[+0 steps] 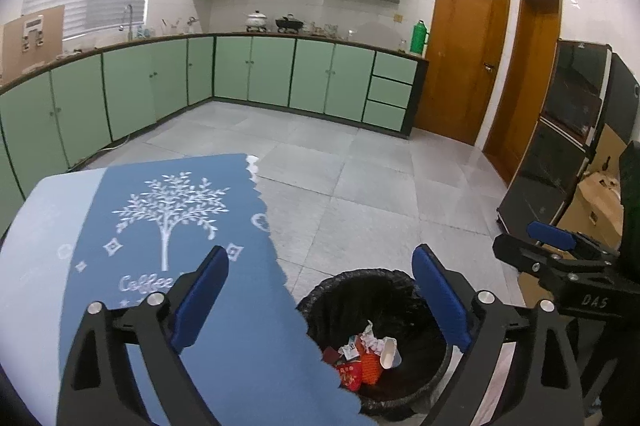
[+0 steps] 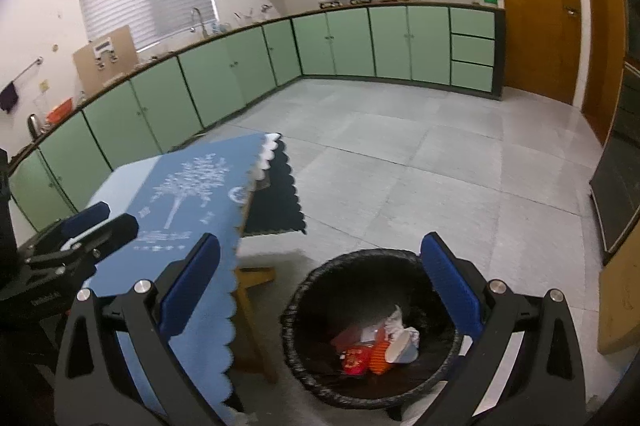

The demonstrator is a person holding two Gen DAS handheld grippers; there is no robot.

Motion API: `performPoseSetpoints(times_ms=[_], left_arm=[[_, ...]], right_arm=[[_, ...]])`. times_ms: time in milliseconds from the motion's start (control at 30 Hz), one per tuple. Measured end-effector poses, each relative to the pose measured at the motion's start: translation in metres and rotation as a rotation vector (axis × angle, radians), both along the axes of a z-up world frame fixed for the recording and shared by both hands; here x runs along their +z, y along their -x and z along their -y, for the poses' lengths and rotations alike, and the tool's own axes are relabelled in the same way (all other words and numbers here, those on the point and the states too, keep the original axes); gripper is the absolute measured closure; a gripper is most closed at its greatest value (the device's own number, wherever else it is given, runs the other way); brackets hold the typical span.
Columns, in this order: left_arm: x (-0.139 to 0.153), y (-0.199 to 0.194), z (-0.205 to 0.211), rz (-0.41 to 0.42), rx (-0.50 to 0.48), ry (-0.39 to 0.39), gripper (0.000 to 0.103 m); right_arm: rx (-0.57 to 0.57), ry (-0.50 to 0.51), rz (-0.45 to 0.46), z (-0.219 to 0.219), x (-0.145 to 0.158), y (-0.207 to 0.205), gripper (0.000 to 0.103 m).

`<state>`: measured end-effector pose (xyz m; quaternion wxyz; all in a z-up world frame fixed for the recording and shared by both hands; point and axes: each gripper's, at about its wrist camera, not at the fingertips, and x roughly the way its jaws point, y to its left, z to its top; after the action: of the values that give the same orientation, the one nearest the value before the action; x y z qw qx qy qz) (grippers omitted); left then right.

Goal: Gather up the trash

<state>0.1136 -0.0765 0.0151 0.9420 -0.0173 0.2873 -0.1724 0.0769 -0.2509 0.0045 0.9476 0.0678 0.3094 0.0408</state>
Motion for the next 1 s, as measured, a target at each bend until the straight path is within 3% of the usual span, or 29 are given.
performPoseSetpoints(times_ms=[433, 1000], left_arm=[[0.014, 0.046, -0.024, 0.005, 0.039, -0.016, 0.011], [0.022, 0.088, -0.033, 0.027, 0.045, -0.021, 0.011]], right_arm=[[0.044, 0.012, 0.069, -0.034, 0.031, 0.038, 0.005], [0.047, 0.03, 0.096, -0.052, 0.031, 0.085, 0.005]])
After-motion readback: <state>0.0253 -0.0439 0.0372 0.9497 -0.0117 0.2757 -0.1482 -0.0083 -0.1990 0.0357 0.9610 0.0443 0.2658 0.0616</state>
